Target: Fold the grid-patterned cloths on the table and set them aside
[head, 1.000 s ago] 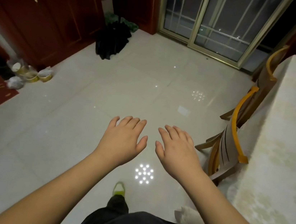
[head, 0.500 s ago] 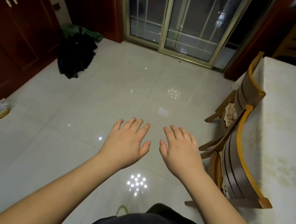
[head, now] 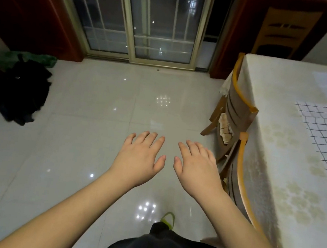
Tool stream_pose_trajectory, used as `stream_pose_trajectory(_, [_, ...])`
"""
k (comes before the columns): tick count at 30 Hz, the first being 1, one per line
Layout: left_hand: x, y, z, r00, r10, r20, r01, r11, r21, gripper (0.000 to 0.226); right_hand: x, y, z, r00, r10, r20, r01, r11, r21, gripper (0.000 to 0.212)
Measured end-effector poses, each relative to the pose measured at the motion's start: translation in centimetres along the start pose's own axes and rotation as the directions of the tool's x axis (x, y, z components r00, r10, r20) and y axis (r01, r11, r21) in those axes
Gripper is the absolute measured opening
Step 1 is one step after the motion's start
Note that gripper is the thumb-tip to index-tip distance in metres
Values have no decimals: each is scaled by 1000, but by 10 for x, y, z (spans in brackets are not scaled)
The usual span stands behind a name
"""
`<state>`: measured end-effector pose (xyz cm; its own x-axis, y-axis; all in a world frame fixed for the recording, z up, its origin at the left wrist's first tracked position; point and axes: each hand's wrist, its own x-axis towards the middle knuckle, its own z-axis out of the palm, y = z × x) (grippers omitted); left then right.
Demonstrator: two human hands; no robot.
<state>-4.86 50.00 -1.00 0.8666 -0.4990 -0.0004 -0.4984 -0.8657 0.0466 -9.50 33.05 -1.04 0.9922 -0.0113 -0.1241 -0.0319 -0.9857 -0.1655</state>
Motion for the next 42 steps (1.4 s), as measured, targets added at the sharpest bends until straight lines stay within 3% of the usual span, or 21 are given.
stream_pose_trajectory(5, [88, 8, -1, 998, 53, 31, -54, 998, 30, 59, 69, 46, -15, 994, 86, -65, -87, 996, -13, 58])
stream_pose_trajectory(15, [234, 11, 0, 979, 198, 53, -199, 980, 17, 59, 169, 101, -32, 969, 238, -63, -238, 971, 11, 54])
stream_pose_trajectory(22, [338, -5, 10, 937, 331, 109, -332, 943, -16, 82, 248, 132, -39, 918, 386, -91, -387, 922, 11, 54])
stream_pose_trajectory(25, [383, -19, 4, 914, 387, 121, -387, 922, -30, 71, 285, 137, -52, 896, 442, -40, -442, 897, 9, 51])
stream_pose_trajectory(31, [460, -36, -2, 838, 544, 38, -539, 837, -97, 60, 342, 146, -72, 836, 541, -93, -545, 839, -13, 69])
stream_pose_trajectory(35, [501, -15, 0, 782, 624, -2, -619, 775, -130, 55, 354, 167, -89, 790, 606, -97, -611, 791, -35, 51])
stream_pose_trajectory(42, [554, 71, 4, 587, 808, -42, -806, 580, -113, 51, 340, 226, -88, 601, 791, -115, -788, 610, 77, 64])
